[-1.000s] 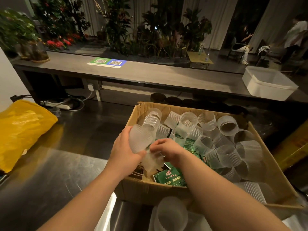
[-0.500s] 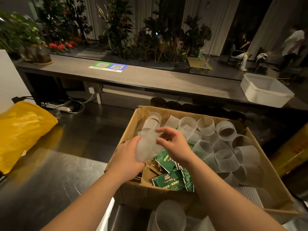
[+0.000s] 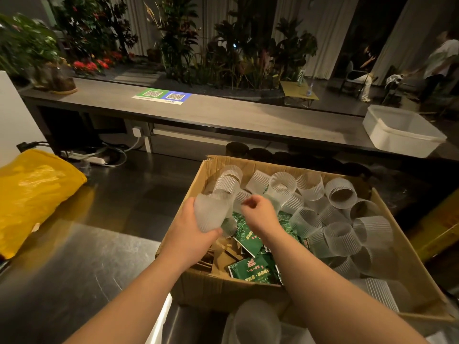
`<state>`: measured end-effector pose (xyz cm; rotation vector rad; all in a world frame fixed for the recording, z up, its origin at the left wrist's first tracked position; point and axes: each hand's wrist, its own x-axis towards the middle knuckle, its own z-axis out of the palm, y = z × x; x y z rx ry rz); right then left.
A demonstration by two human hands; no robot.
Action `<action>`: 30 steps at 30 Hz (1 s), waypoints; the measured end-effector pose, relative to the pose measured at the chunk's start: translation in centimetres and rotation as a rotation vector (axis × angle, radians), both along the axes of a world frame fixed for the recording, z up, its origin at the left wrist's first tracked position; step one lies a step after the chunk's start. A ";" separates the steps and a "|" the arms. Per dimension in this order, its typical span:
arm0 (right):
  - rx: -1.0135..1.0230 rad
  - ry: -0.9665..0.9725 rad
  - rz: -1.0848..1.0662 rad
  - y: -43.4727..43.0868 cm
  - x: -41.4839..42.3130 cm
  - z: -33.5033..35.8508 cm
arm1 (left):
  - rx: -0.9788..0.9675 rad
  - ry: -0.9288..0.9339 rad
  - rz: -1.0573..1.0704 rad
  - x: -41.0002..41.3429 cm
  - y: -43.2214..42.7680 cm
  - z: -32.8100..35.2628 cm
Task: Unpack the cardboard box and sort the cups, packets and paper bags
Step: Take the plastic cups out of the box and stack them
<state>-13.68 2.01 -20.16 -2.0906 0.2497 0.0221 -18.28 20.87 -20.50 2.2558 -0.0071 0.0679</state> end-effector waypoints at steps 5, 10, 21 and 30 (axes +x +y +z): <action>-0.559 -0.019 0.366 1.0 -0.1 -2.3 | -0.012 0.006 0.010 0.2 0.0 -0.1; -0.553 -0.248 0.256 2.3 1.0 -1.0 | -0.020 0.006 0.013 0.1 0.0 0.0; 0.378 -0.129 0.026 -1.5 0.4 -0.3 | 0.117 0.025 -0.085 0.0 0.1 0.1; 0.376 -0.068 0.414 -0.6 -1.7 0.6 | 0.131 0.017 -0.137 -0.5 0.1 0.2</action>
